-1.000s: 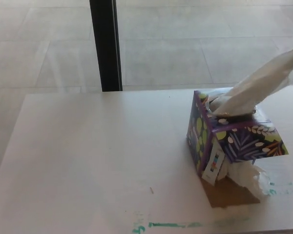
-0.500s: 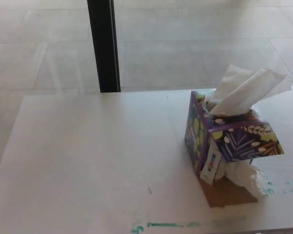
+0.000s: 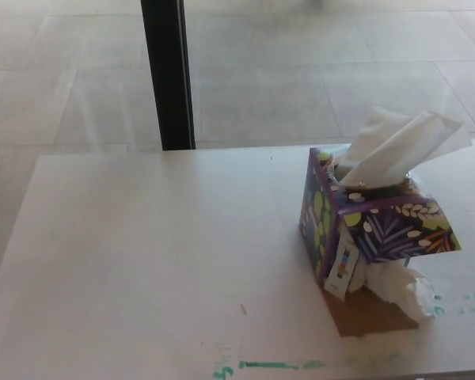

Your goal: The robot uses its right hand to pull out a tissue from the tissue box kept in the middle of the desk and put it on the right side

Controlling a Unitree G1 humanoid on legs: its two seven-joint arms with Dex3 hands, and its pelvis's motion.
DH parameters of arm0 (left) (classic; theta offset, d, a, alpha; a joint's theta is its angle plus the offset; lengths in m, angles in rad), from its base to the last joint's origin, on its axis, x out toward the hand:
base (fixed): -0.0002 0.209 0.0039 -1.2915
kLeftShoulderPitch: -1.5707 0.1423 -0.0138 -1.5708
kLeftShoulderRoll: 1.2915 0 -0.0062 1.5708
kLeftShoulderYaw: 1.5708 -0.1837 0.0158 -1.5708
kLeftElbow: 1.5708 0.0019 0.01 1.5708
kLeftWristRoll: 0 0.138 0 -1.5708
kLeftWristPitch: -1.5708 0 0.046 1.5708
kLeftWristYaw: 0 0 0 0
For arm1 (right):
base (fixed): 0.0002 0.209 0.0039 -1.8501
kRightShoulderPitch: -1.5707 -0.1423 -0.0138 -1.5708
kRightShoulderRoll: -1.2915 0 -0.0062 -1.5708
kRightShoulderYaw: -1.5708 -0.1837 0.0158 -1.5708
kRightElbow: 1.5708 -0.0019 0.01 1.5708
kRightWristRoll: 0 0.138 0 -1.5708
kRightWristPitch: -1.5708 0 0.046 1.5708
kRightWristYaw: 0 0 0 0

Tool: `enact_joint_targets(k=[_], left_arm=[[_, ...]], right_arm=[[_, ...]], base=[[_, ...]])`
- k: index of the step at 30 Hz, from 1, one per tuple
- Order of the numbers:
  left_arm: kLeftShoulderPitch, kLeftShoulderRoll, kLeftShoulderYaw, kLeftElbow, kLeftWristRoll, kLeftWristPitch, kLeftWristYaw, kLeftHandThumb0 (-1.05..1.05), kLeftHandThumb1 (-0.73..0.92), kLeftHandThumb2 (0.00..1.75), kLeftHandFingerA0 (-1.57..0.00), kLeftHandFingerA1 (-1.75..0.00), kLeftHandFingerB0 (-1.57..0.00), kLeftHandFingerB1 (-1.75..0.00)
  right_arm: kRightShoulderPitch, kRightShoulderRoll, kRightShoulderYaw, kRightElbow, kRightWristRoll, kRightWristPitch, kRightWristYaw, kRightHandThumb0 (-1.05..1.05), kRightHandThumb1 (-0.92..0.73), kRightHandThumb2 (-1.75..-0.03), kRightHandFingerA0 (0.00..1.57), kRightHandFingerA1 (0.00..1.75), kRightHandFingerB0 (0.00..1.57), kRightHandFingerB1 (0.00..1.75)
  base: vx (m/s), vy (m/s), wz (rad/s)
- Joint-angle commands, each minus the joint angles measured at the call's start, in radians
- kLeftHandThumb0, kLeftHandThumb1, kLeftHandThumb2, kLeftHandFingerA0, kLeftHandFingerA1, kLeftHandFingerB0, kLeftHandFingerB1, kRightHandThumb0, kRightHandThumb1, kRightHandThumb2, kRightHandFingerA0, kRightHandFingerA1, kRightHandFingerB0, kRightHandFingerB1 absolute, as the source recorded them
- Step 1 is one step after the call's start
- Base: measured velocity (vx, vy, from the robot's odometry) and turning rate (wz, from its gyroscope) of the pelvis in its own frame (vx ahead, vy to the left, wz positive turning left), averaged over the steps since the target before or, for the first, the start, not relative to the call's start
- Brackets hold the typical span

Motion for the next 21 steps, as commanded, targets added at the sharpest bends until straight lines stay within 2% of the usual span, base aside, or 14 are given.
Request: enact_joint_targets(k=[1, 2, 3, 4, 6, 7, 9, 10, 12, 14, 15, 19, 20, 21], left_arm=[[-0.004, -0.001, 0.001, 0.001, 0.004, -0.007, 0.006, -0.81, 0.92, 0.69, -0.56, -0.46, -0.46, -0.42], [-0.008, -0.004, 0.006, 0.003, 0.0, -0.003, 0.005, -0.81, 0.92, 0.69, -0.56, -0.46, -0.46, -0.42], [-0.015, -0.008, 0.021, 0.002, -0.017, 0.008, 0.001, -0.79, 0.92, 0.68, -0.56, -0.47, -0.48, -0.43], [-0.016, -0.008, 0.024, 0.0, -0.018, 0.017, 0.004, -0.79, 0.92, 0.69, -0.58, -0.46, -0.49, -0.43], [-0.023, -0.009, 0.046, 0.001, -0.036, 0.031, -0.009, -0.77, 0.92, 0.67, -0.59, -0.49, -0.48, -0.44], [-0.021, -0.007, 0.039, -0.002, -0.025, 0.02, -0.009, -0.8, 0.92, 0.71, -0.6, -0.5, -0.49, -0.45], [-0.015, -0.005, 0.025, -0.006, -0.003, 0.0, -0.005, -0.8, 0.92, 0.71, -0.6, -0.5, -0.49, -0.45], [-0.009, -0.006, 0.013, -0.001, 0.012, -0.013, 0.003, -0.82, 0.92, 0.7, -0.58, -0.48, -0.49, -0.42], [-0.011, -0.005, 0.013, 0.0, 0.008, -0.002, -0.004, -0.82, 0.92, 0.7, -0.58, -0.48, -0.49, -0.42], [-0.018, -0.007, 0.033, 0.001, -0.014, 0.006, -0.014, -0.81, 0.92, 0.68, -0.56, -0.47, -0.49, -0.43], [-0.017, -0.008, 0.042, -0.003, -0.023, 0.009, -0.019, -0.8, 0.92, 0.68, -0.58, -0.49, -0.49, -0.44], [-0.018, -0.006, 0.042, -0.001, -0.019, 0.01, -0.015, -0.81, 0.92, 0.68, -0.58, -0.48, -0.49, -0.43], [-0.017, -0.006, 0.045, 0.001, -0.022, 0.01, -0.019, -0.82, 0.92, 0.68, -0.57, -0.47, -0.49, -0.44], [-0.013, -0.006, 0.041, 0.0, -0.018, 0.004, -0.02, -0.83, 0.92, 0.68, -0.58, -0.48, -0.49, -0.44]], right_arm=[[0.105, 0.022, -0.016, -0.083, 0.027, 0.004, 0.094, -0.3, -0.63, -0.66, 0.86, 1.29, 0.89, 0.94], [0.117, 0.018, -0.016, -0.113, 0.021, 0.011, 0.134, -0.3, -0.63, -0.66, 0.86, 1.29, 0.89, 0.94], [0.122, 0.021, 0.012, -0.111, -0.042, 0.016, 0.035, -0.32, -0.58, -0.64, 0.95, 1.39, 0.98, 0.88], [0.169, 0.019, 0.038, -0.138, -0.088, 0.05, 0.008, -0.39, -0.57, -0.57, 0.94, 1.57, 0.97, 0.94], [0.211, 0.018, 0.039, -0.149, -0.065, 0.027, 0.044, -0.36, -0.57, -0.61, 0.88, 1.62, 0.94, 1.02], [0.234, 0.012, 0.036, -0.159, -0.055, 0.025, 0.065, -0.38, -0.55, -0.6, 0.89, 1.52, 0.97, 0.76], [0.268, 0.003, 0.027, -0.177, -0.054, 0.036, 0.076, -0.38, -0.55, -0.6, 0.89, 1.52, 0.97, 0.76], [0.298, -0.004, 0.03, -0.174, -0.064, 0.046, 0.065, -0.38, -0.6, -0.59, 0.91, 1.34, 0.94, 0.77], [0.32, -0.01, 0.025, -0.185, -0.068, 0.057, 0.093, -0.38, -0.6, -0.59, 0.91, 1.34, 0.94, 0.77], [0.345, -0.011, 0.023, -0.212, -0.085, 0.122, 0.205, -0.39, -0.61, -0.61, 0.84, 1.44, 0.91, 0.72], [0.359, -0.016, 0.027, -0.215, -0.086, 0.143, 0.29, -0.38, -0.68, -0.65, 0.77, 1.59, 0.84, 0.85], [0.372, -0.022, 0.027, -0.258, -0.07, 0.175, 0.538, -0.35, -0.71, -0.66, 0.8, 1.56, 0.82, 0.89], [0.387, -0.021, 0.024, -0.279, -0.072, 0.202, 0.582, -0.38, -0.68, -0.6, 0.82, 1.56, 0.81, 0.84], [0.407, -0.019, 0.016, -0.283, -0.059, 0.213, 0.589, -0.39, -0.64, -0.64, 0.81, 1.52, 0.68, 0.51]], base=[[0.0, 0.0, 0.0], [0.0, 0.0, 0.0], [0.0, 0.0, 0.0], [0.0, 0.0, 0.0], [0.0, 0.0, 0.0], [0.0, 0.0, 0.0], [0.0, 0.0, 0.0], [0.0, 0.0, 0.0], [0.0, 0.0, 0.0], [0.0, 0.0, 0.0], [0.0, 0.0, 0.0], [0.0, 0.0, 0.0], [0.0, 0.0, 0.0], [0.0, 0.0, 0.0]])
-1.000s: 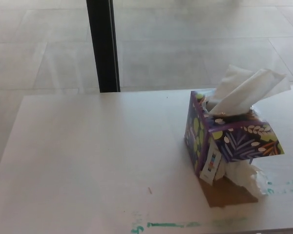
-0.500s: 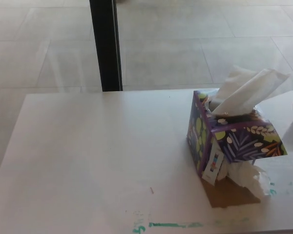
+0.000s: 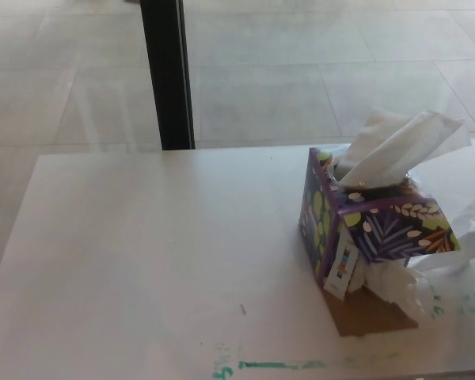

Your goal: The robot uses its right hand to pull out a tissue from the tissue box kept in the middle of the desk and put it on the right side

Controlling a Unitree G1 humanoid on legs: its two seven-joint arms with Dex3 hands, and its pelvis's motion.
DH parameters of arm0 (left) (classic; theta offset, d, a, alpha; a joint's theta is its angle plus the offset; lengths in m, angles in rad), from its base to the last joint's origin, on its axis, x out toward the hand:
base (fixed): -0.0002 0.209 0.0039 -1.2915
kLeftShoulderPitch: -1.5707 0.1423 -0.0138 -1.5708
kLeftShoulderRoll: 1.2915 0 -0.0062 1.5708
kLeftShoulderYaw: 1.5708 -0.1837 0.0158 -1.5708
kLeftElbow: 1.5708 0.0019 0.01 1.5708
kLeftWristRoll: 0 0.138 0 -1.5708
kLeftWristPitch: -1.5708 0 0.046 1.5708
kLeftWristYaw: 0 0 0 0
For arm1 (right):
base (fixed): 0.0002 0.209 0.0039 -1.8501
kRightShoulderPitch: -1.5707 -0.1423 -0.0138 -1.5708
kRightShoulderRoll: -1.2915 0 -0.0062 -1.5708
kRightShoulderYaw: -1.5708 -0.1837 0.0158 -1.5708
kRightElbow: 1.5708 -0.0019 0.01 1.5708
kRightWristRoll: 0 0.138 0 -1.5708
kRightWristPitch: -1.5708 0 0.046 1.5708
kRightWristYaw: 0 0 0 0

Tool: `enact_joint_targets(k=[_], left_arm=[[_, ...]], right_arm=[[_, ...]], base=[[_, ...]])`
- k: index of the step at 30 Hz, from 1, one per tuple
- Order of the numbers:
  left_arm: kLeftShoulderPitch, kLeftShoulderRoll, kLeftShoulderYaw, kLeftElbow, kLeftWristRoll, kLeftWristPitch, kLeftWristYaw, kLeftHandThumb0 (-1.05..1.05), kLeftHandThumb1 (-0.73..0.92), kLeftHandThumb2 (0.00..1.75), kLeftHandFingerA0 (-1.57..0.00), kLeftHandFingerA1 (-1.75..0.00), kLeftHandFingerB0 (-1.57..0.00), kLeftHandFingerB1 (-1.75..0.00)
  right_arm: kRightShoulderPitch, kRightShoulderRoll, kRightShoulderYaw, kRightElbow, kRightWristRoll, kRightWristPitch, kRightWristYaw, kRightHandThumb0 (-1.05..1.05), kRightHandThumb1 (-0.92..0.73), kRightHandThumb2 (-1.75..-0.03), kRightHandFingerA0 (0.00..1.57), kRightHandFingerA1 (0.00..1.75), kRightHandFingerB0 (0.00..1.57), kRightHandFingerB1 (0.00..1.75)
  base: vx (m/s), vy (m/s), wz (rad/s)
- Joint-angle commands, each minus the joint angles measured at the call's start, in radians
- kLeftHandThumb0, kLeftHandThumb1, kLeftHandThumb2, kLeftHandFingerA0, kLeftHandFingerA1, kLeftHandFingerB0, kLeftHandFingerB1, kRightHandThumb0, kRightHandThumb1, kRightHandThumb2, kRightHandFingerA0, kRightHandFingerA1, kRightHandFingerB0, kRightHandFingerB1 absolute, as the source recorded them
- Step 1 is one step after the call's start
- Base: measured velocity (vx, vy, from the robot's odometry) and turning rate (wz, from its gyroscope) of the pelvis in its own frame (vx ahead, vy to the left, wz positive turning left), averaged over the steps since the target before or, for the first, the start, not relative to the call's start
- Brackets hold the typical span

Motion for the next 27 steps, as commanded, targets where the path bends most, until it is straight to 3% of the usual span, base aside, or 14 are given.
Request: enact_joint_targets(k=[1, 5, 6, 7, 9, 10, 12, 13, 15, 16, 17, 18, 19, 27], left_arm=[[0.011, 0.013, 0.016, 0.002, -0.015, 0.002, -0.014, -0.83, 0.92, 0.68, -0.58, -0.48, -0.49, -0.44], [0.008, 0.015, 0.02, 0.003, -0.017, 0.001, -0.012, -0.82, 0.92, 0.68, -0.57, -0.48, -0.47, -0.44], [0.008, 0.015, 0.012, 0.003, -0.008, -0.011, -0.008, -0.82, 0.92, 0.7, -0.58, -0.5, -0.48, -0.45], [0.01, 0.017, 0.005, 0.001, 0.0, -0.015, -0.003, -0.82, 0.92, 0.7, -0.57, -0.48, -0.48, -0.44], [0.01, 0.016, 0.001, 0.0, 0.005, -0.022, 0.005, -0.82, 0.92, 0.7, -0.6, -0.48, -0.51, -0.45], [0.01, 0.016, -0.001, 0.002, 0.008, -0.024, 0.009, -0.83, 0.92, 0.7, -0.59, -0.47, -0.5, -0.44], [0.009, 0.016, 0.001, 0.004, 0.005, -0.017, 0.006, -0.84, 0.92, 0.69, -0.57, -0.46, -0.49, -0.43], [0.008, 0.017, 0.002, 0.007, 0.005, -0.01, 0.006, -0.83, 0.92, 0.7, -0.57, -0.46, -0.48, -0.42], [0.006, 0.017, 0.005, 0.009, 0.002, -0.007, 0.006, -0.82, 0.92, 0.69, -0.58, -0.47, -0.49, -0.43], [0.005, 0.015, 0.01, 0.01, -0.003, -0.005, 0.007, -0.8, 0.73, 1.09, -0.53, -0.59, -0.47, -0.56], [0.003, 0.014, 0.014, 0.011, -0.008, -0.002, 0.01, -0.8, 0.73, 1.09, -0.53, -0.59, -0.47, -0.56], [0.004, 0.014, 0.013, 0.01, -0.007, -0.004, 0.008, -0.83, 0.92, 0.69, -0.6, -0.48, -0.51, -0.43], [0.006, 0.015, 0.012, 0.008, -0.006, -0.007, 0.005, -0.82, 0.92, 0.69, -0.61, -0.49, -0.51, -0.44], [0.012, 0.011, 0.024, 0.005, -0.02, -0.007, -0.002, -0.82, 0.92, 0.7, -0.58, -0.49, -0.49, -0.44]], right_arm=[[0.086, -0.03, -0.014, -0.083, -0.002, 0.151, 0.424, -0.39, -0.64, -0.64, 0.81, 1.52, 0.68, 0.51], [0.126, -0.027, -0.049, -0.127, 0.04, 0.193, 0.498, -0.46, -0.64, -0.62, 0.75, 1.42, 0.24, 0.32], [0.122, -0.028, -0.045, -0.172, 0.038, 0.216, 0.619, -0.91, -0.53, -0.88, 0.07, 0.17, 0.0, 0.0], [0.141, -0.026, -0.062, -0.19, 0.062, 0.228, 0.623, -0.67, -0.32, -0.71, 0.0, 0.14, 0.0, 0.13], [0.153, -0.023, -0.076, -0.201, 0.079, 0.236, 0.626, -0.51, -0.47, -0.73, 0.0, 0.02, 0.0, 0.04], [0.153, -0.021, -0.081, -0.201, 0.096, 0.23, 0.639, -0.64, -0.52, -0.56, 0.0, 0.0, 0.0, 0.0], [0.16, -0.016, -0.096, -0.194, 0.123, 0.22, 0.63, -0.92, -0.52, -0.96, 0.0, 0.0, 0.0, 0.0], [0.154, -0.009, -0.095, -0.187, 0.126, 0.216, 0.646, -1.05, -0.56, -0.59, 0.0, 0.0, 0.0, 0.0], [0.143, -0.01, -0.095, -0.191, 0.132, 0.208, 0.687, -1.05, -0.54, -0.59, 0.0, 0.0, 0.0, 0.0], [0.146, -0.015, -0.101, -0.211, 0.131, 0.213, 0.709, -0.95, -0.44, -0.87, 0.0, 0.0, 0.0, 0.0], [0.15, -0.019, -0.105, -0.227, 0.124, 0.222, 0.719, -0.95, -0.44, -0.87, 0.0, 0.0, 0.0, 0.0], [0.153, -0.02, -0.11, -0.237, 0.124, 0.228, 0.735, -0.96, -0.52, -0.56, 0.0, 0.0, 0.0, 0.0], [0.15, -0.02, -0.115, -0.25, 0.125, 0.238, 0.763, -0.87, -0.45, -0.78, 0.0, 0.01, 0.0, 0.0], [0.099, -0.062, -0.177, -0.247, 0.172, 0.286, 0.947, -1.04, -0.49, -0.58, 0.0, 0.0, 0.0, 0.0]], base=[[0.0, 0.0, 0.0], [0.0, 0.0, 0.0], [0.0, 0.0, 0.0], [0.0, 0.0, 0.0], [0.0, 0.0, 0.0], [0.0, 0.0, 0.0], [0.0, 0.0, 0.0], [0.0, 0.0, 0.0], [0.0, 0.0, 0.0], [0.0, 0.0, 0.0], [0.0, 0.0, 0.0], [0.0, 0.0, 0.0], [0.0, 0.0, 0.0], [0.0, 0.0, 0.0]])
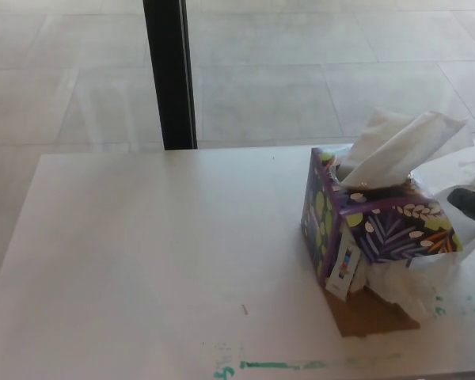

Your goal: The robot uses its right hand to pull out a tissue from the tissue box kept in the middle of the desk and put it on the right side

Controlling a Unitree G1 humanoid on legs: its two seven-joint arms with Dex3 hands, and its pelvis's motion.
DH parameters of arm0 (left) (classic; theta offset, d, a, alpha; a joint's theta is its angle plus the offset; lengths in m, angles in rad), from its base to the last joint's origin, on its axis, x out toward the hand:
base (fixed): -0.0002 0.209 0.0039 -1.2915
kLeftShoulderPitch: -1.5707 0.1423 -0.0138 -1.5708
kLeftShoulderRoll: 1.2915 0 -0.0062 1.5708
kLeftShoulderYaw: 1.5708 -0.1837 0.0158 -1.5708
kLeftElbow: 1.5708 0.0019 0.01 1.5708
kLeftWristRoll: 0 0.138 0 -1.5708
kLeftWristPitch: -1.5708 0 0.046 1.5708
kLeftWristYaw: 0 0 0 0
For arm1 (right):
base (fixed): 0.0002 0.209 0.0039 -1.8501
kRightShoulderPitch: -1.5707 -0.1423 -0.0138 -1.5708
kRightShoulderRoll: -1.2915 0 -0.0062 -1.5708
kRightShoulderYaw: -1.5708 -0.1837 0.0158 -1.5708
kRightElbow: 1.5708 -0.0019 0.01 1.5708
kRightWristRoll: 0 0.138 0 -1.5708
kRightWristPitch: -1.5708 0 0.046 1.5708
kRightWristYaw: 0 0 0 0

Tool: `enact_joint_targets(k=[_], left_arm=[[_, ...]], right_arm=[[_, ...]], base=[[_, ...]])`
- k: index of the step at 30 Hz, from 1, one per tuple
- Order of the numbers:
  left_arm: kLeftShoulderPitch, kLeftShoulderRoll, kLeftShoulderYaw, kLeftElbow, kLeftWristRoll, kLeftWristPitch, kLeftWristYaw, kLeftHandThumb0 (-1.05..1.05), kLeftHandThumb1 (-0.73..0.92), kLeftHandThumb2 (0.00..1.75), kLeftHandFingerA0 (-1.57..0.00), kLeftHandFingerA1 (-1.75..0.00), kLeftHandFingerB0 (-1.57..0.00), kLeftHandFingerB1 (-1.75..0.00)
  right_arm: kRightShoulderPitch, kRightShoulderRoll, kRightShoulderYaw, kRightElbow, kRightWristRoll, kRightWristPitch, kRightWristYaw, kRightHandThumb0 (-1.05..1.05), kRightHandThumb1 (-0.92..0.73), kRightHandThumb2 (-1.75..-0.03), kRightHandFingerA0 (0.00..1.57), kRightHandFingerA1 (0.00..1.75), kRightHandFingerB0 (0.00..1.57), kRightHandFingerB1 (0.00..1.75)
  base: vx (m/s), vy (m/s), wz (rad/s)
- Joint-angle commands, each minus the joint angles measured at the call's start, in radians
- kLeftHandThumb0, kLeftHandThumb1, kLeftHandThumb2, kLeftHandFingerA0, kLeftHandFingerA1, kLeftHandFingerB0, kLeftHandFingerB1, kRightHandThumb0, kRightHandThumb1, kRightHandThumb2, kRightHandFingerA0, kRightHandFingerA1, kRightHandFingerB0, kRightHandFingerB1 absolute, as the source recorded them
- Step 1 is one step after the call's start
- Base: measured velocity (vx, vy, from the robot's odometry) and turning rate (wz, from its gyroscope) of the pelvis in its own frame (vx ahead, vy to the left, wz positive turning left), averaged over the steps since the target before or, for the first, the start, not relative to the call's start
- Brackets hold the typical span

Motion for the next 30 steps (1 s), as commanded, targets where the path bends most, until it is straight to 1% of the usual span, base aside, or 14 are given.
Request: enact_joint_targets(k=[1, 5, 6, 9, 13, 21, 22, 23, 24, 25, 26, 27, 28, 30], left_arm=[[0.018, 0.016, 0.018, 0.003, -0.014, -0.015, -0.007, -0.82, 0.92, 0.7, -0.58, -0.49, -0.49, -0.44], [0.025, 0.017, 0.026, 0.004, -0.022, -0.003, -0.014, -0.83, 0.92, 0.69, -0.55, -0.47, -0.48, -0.43], [0.025, 0.018, 0.025, 0.005, -0.021, -0.004, -0.011, -0.83, 0.92, 0.69, -0.54, -0.47, -0.47, -0.43], [0.025, 0.018, 0.029, 0.003, -0.024, -0.011, -0.011, -0.82, 0.92, 0.69, -0.55, -0.49, -0.47, -0.44], [0.036, 0.019, 0.007, 0.003, 0.001, -0.026, 0.004, -0.82, 0.92, 0.72, -0.57, -0.47, -0.47, -0.43], [0.036, 0.017, 0.016, 0.008, -0.008, -0.023, -0.004, -0.84, 0.92, 0.69, -0.57, -0.47, -0.46, -0.43], [0.039, 0.02, 0.009, 0.003, -0.002, -0.029, -0.01, -0.83, 0.92, 0.71, -0.56, -0.49, -0.46, -0.44], [0.039, 0.02, 0.009, 0.003, -0.002, -0.029, -0.01, -0.83, 0.92, 0.71, -0.56, -0.49, -0.46, -0.44], [0.036, 0.022, 0.011, 0.004, -0.003, -0.028, -0.009, -0.83, 0.92, 0.7, -0.55, -0.47, -0.46, -0.43], [0.035, 0.023, 0.017, 0.003, -0.01, -0.02, -0.011, -0.83, 0.92, 0.69, -0.56, -0.47, -0.48, -0.44], [0.036, 0.024, 0.02, 0.001, -0.013, -0.019, -0.014, -0.84, 0.92, 0.68, -0.55, -0.46, -0.47, -0.43], [0.036, 0.025, 0.018, 0.0, -0.012, -0.018, -0.015, -0.84, 0.92, 0.69, -0.56, -0.46, -0.47, -0.43], [0.037, 0.026, 0.013, 0.001, -0.006, -0.02, -0.012, -0.83, 0.92, 0.7, -0.56, -0.47, -0.46, -0.43], [0.034, 0.025, 0.004, 0.004, 0.005, -0.024, -0.002, -0.85, 0.92, 0.7, -0.58, -0.48, -0.47, -0.43]], right_arm=[[0.021, -0.063, -0.141, -0.069, 0.191, 0.22, 0.58, -1.04, -0.49, -0.58, 0.0, 0.0, 0.0, 0.0], [0.03, -0.156, -0.199, -0.029, 0.229, 0.187, 0.589, -1.01, -0.58, -0.59, 0.0, 0.0, 0.0, 0.0], [0.058, -0.175, -0.234, -0.044, 0.258, 0.194, 0.568, -0.92, -0.41, -0.85, 0.0, 0.0, 0.0, 0.01], [0.077, -0.233, -0.298, -0.046, 0.32, 0.188, 0.613, -0.91, -0.44, -0.82, 0.0, 0.0, 0.0, 0.0], [0.241, -0.302, -0.6, -0.063, 0.607, 0.205, 0.609, -0.84, -0.49, -0.83, 0.0, 0.05, 0.0, 0.04], [0.439, -0.204, -1.156, -0.066, 0.89, 0.197, 0.698, -0.89, -0.52, -0.85, 0.0, 0.08, 0.05, 0.17], [0.458, -0.176, -1.281, -0.049, 0.973, 0.199, 0.741, -0.76, -0.51, -0.65, 0.0, 0.05, 0.03, 0.3], [0.46, -0.174, -1.286, -0.053, 0.973, 0.2, 0.744, -0.76, -0.51, -0.65, 0.0, 0.05, 0.03, 0.3], [0.463, -0.163, -1.329, -0.057, 0.991, 0.24, 0.773, -0.87, -0.52, -0.88, 0.0, 0.14, 0.02, 0.27], [0.483, -0.161, -1.367, -0.047, 1.006, 0.217, 0.778, -0.93, -0.56, -0.91, 0.0, 0.2, 0.02, 0.27], [0.5, -0.146, -1.414, -0.041, 1.035, 0.224, 0.795, -0.92, -0.49, -0.86, 0.8, 1.03, 0.03, 0.37], [0.512, -0.131, -1.441, -0.037, 1.064, 0.244, 0.819, -0.92, -0.47, -0.88, 0.55, 0.76, 0.03, 0.39], [0.521, -0.116, -1.454, -0.05, 1.082, 0.263, 0.835, -0.89, -0.45, -0.87, 1.01, 1.11, 0.02, 0.42], [0.549, -0.077, -1.466, -0.105, 1.092, 0.332, 0.854, -0.88, -0.45, -0.85, 1.16, 1.12, 0.04, 0.45]], base=[[0.0, 0.0, 0.0], [0.0, 0.0, 0.0], [0.0, 0.0, 0.0], [0.0, 0.0, 0.0], [0.0, 0.0, 0.0], [0.0, 0.0, 0.0], [0.0, 0.0, 0.0], [0.0, 0.0, 0.0], [0.0, 0.0, 0.0], [0.0, 0.0, 0.0], [0.0, 0.0, 0.0], [0.0, 0.0, 0.0], [0.0, 0.0, 0.0], [0.0, 0.0, 0.0]])
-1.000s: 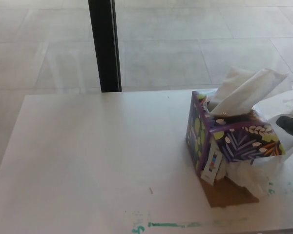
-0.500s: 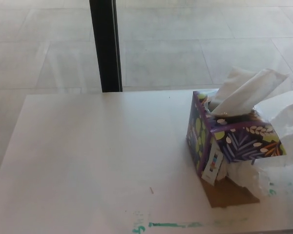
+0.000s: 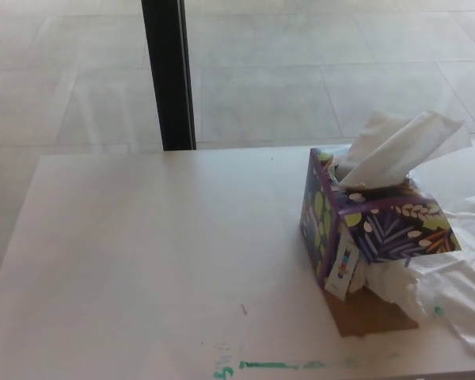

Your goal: The robot uses its right hand to pull out a tissue from the tissue box kept in the middle of the desk and put it on the right side

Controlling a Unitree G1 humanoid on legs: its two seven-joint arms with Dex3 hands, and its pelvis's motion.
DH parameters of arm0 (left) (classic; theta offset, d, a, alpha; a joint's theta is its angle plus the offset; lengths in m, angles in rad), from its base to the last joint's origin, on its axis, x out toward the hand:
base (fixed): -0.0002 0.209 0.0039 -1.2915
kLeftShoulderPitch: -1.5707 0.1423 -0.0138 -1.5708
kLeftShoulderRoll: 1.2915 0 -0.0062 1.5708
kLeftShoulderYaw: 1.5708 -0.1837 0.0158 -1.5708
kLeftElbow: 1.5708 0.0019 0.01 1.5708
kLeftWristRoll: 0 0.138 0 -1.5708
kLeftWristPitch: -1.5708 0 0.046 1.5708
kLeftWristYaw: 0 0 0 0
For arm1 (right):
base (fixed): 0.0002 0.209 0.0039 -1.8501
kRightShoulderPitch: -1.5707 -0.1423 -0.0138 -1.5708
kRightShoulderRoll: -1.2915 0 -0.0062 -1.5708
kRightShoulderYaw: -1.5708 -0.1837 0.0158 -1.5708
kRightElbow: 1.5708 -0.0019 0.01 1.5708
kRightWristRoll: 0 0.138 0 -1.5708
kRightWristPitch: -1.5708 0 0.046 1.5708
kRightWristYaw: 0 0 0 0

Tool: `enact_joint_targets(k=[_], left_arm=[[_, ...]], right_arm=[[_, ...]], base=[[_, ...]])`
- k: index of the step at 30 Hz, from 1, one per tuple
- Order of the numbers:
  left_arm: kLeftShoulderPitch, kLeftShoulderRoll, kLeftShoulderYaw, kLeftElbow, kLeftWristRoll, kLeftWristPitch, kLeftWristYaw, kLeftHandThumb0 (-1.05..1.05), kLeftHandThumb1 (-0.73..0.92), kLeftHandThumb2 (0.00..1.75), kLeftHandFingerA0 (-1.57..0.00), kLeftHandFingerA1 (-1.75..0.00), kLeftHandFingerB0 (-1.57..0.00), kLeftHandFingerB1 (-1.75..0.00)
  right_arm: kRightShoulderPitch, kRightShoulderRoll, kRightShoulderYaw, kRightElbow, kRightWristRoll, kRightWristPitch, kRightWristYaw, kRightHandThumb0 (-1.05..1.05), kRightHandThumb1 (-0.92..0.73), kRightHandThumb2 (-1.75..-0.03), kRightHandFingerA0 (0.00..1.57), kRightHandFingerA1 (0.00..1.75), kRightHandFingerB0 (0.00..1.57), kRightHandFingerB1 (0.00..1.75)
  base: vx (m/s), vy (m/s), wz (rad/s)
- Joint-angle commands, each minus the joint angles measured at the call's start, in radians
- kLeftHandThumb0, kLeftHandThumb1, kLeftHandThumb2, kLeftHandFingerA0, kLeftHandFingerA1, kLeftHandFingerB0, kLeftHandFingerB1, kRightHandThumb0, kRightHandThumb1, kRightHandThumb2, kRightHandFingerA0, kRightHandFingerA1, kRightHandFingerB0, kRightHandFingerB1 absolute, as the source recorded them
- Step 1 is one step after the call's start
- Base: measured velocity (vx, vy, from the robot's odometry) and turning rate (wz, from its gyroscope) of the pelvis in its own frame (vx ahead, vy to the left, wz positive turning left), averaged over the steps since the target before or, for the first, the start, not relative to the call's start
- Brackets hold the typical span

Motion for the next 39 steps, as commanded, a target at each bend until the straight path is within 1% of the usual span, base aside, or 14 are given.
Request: enact_joint_targets(k=[1, 3, 4, 5, 6, 16, 22, 24, 26, 27, 28, 31, 34, 39], left_arm=[[0.028, 0.027, -0.002, 0.005, 0.009, -0.023, -0.002, -0.8, 0.73, 1.12, -0.49, -0.59, -0.4, -0.54], [0.024, 0.026, 0.01, 0.004, -0.005, -0.012, -0.011, -0.84, 0.92, 0.7, -0.56, -0.48, -0.46, -0.43], [0.024, 0.025, 0.013, 0.002, -0.009, -0.015, -0.012, -0.84, 0.92, 0.69, -0.56, -0.48, -0.47, -0.44], [0.024, 0.024, 0.015, 0.001, -0.011, -0.018, -0.013, -0.84, 0.92, 0.7, -0.55, -0.48, -0.46, -0.44], [0.022, 0.02, 0.026, 0.001, -0.023, -0.019, -0.018, -0.82, 0.91, 0.67, -0.55, -0.51, -0.47, -0.46], [0.002, 0.011, 0.073, 0.001, -0.07, 0.012, -0.042, -0.82, 0.92, 0.69, -0.55, -0.52, -0.48, -0.47], [-0.003, 0.017, 0.073, 0.006, -0.053, 0.017, -0.012, -0.82, 0.92, 0.68, -0.59, -0.5, -0.5, -0.45], [-0.001, 0.018, 0.073, 0.004, -0.052, 0.016, -0.018, -0.84, 0.91, 0.69, -0.57, -0.51, -0.46, -0.44], [0.0, 0.019, 0.06, 0.001, -0.036, 0.01, -0.01, -0.83, 0.92, 0.69, -0.59, -0.5, -0.48, -0.44], [0.0, 0.019, 0.059, 0.003, -0.033, 0.006, -0.008, -0.83, 0.92, 0.69, -0.59, -0.49, -0.48, -0.44], [0.002, 0.023, 0.058, 0.005, -0.031, 0.008, -0.006, -0.81, 0.92, 0.7, -0.58, -0.49, -0.48, -0.44], [0.007, 0.025, 0.066, 0.003, -0.039, 0.009, -0.01, -0.8, 0.92, 0.71, -0.56, -0.49, -0.48, -0.44], [0.012, 0.026, 0.066, 0.001, -0.037, 0.01, 0.004, -0.79, 0.92, 0.73, -0.56, -0.49, -0.48, -0.44], [0.003, 0.026, 0.059, 0.002, -0.028, 0.018, 0.026, -0.78, 0.92, 0.72, -0.59, -0.47, -0.48, -0.43]], right_arm=[[0.27, 0.07, -0.812, -0.061, 0.825, 0.335, 0.549, -0.9, -0.46, -0.83, 1.17, 1.27, 0.05, 0.45], [0.291, 0.082, -0.818, -0.071, 0.83, 0.322, 0.543, -0.42, -0.18, -0.87, 1.4, 1.31, 0.04, 0.54], [0.351, 0.127, -0.831, -0.065, 0.84, 0.277, 0.498, -0.88, -0.5, -0.86, 0.93, 0.95, 0.05, 0.45], [0.388, 0.161, -0.846, -0.062, 0.851, 0.262, 0.471, -0.76, -0.59, -0.58, 0.41, 0.63, 0.09, 0.43], [0.421, 0.198, -0.864, -0.055, 0.865, 0.252, 0.441, -0.41, -0.31, -0.93, 0.0, 0.53, 0.02, 0.53], [0.596, 0.479, -0.908, 0.434, 0.749, -0.031, -0.247, -0.72, -0.67, -0.6, 0.33, 0.88, 0.35, 0.52], [0.554, 0.542, -1.047, 0.698, 0.896, -0.013, -0.276, -0.57, -0.52, -0.97, 0.6, 1.01, 0.31, 0.68], [0.557, 0.544, -1.057, 0.727, 0.898, 0.011, -0.274, -0.58, -0.68, -0.61, 0.44, 1.28, 0.31, 0.72], [0.551, 0.557, -1.118, 0.729, 0.956, 0.084, -0.221, -0.61, -0.52, -0.95, 0.5, 0.95, 0.26, 0.65], [0.548, 0.564, -1.132, 0.724, 0.964, 0.102, -0.219, -0.57, -0.66, -0.62, 0.41, 1.36, 0.28, 0.76], [0.562, 0.581, -1.135, 0.715, 0.965, 0.101, -0.212, -0.66, -0.53, -0.96, 0.54, 1.02, 0.33, 0.72], [0.568, 0.606, -1.181, 0.711, 1.011, 0.11, -0.124, -0.54, -0.69, -0.58, 0.28, 1.19, 0.31, 0.77], [0.566, 0.617, -1.196, 0.718, 1.023, 0.125, -0.055, -0.54, -0.5, -0.94, 0.66, 1.02, 0.45, 0.73], [0.57, 0.626, -1.137, 0.713, 0.943, 0.11, -0.053, -0.55, -0.61, -0.59, 0.8, 1.06, 0.52, 0.65]], base=[[0.0, 0.0, 0.0], [0.0, 0.0, 0.0], [0.0, 0.0, 0.0], [0.0, 0.0, 0.0], [0.0, 0.0, 0.0], [0.0, 0.0, 0.0], [0.0, 0.0, 0.0], [0.0, 0.0, 0.0], [0.0, 0.0, 0.0], [0.0, 0.0, 0.0], [0.0, 0.0, 0.0], [0.0, 0.0, 0.0], [0.0, 0.0, 0.0], [0.0, 0.0, 0.0]])
